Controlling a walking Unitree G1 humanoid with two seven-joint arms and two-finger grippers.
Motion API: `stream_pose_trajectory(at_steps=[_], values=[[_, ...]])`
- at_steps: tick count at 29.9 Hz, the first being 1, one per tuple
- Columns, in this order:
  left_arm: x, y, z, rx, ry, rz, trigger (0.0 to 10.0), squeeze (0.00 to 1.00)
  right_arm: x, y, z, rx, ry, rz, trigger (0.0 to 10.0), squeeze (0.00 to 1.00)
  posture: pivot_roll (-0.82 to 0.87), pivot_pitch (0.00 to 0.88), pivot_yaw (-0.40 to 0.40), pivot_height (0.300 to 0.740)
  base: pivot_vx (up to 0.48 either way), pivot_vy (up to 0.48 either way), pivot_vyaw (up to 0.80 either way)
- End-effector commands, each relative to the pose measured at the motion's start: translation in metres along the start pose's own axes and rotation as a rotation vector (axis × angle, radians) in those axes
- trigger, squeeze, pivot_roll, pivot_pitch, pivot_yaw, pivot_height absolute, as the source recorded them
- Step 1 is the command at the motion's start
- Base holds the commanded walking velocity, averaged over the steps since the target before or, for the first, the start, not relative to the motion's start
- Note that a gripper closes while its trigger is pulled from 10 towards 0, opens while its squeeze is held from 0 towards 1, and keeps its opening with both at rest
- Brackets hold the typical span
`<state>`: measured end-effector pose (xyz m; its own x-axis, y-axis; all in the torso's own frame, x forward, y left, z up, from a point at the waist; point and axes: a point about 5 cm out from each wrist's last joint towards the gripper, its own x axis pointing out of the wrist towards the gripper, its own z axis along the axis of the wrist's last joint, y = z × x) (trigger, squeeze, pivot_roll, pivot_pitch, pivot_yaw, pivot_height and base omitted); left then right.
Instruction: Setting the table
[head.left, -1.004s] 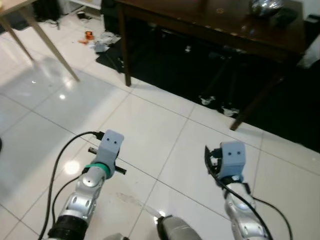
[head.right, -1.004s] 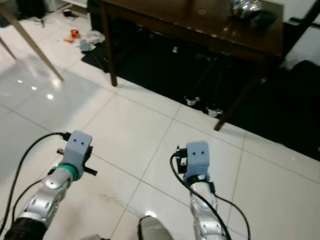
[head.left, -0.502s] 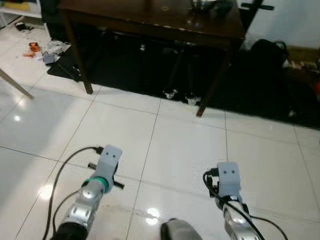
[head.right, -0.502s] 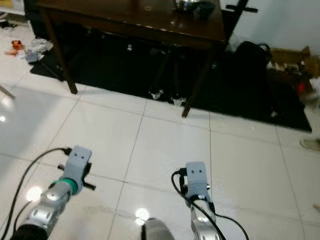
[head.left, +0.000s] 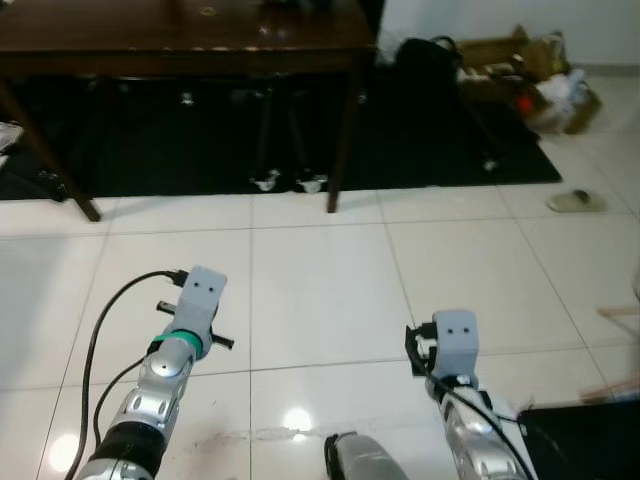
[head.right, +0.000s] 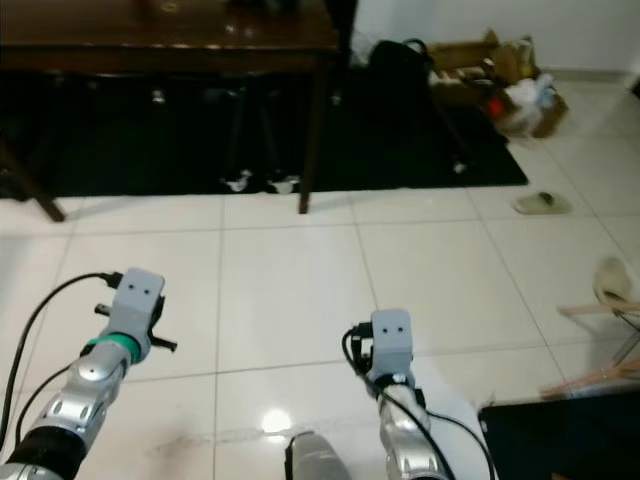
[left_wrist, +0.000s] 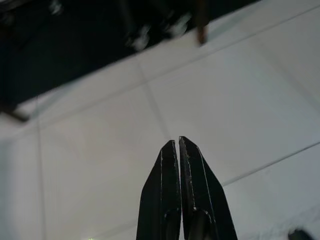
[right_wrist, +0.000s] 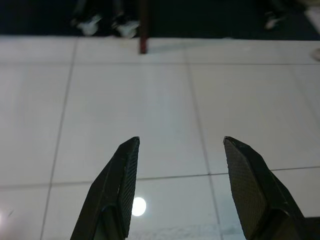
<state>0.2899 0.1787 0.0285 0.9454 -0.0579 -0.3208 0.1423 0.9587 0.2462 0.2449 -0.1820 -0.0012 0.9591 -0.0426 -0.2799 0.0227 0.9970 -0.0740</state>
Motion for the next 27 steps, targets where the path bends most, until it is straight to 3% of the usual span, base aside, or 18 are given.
stream_pose_trajectory(at_steps=[1,8,13,14,15,20,27], values=[[-0.001,0.005,0.001,0.003,-0.014,0.022,10.0,0.00,0.007,-0.002,0.013,0.032,-0.057,-0.018,10.0,0.00,-0.05,0.000,0.028,0.740,0.000,0.000,-0.80],[0.000,0.013,0.014,-0.002,-0.095,0.087,10.0,0.00,0.020,-0.008,0.036,0.123,-0.127,-0.046,10.0,0.00,-0.03,0.000,0.010,0.740,0.000,0.000,-0.80],[0.001,0.019,0.030,0.026,-0.179,0.148,10.0,0.00,0.024,-0.008,0.052,0.135,-0.188,-0.038,10.0,0.00,-0.03,0.000,0.004,0.740,0.000,0.000,-0.70],[0.003,0.026,0.048,0.054,-0.253,0.219,10.0,0.00,0.029,-0.008,0.074,0.145,-0.268,-0.023,10.0,0.00,-0.02,0.000,-0.001,0.740,0.472,0.000,0.00],[0.003,0.026,0.048,0.054,-0.253,0.219,10.0,0.00,0.029,-0.008,0.074,0.145,-0.268,-0.023,10.0,0.00,-0.02,0.000,-0.001,0.740,0.472,0.000,0.00],[0.004,0.033,0.078,0.043,-0.356,0.285,10.0,0.00,0.033,-0.003,0.121,0.155,-0.432,0.036,10.0,0.00,-0.01,0.000,-0.011,0.740,0.472,0.000,0.00],[0.002,0.035,0.101,0.036,-0.435,0.310,10.0,0.00,0.032,0.009,0.154,0.153,-0.533,0.130,10.0,0.00,0.00,0.000,-0.011,0.740,0.472,0.000,0.00]])
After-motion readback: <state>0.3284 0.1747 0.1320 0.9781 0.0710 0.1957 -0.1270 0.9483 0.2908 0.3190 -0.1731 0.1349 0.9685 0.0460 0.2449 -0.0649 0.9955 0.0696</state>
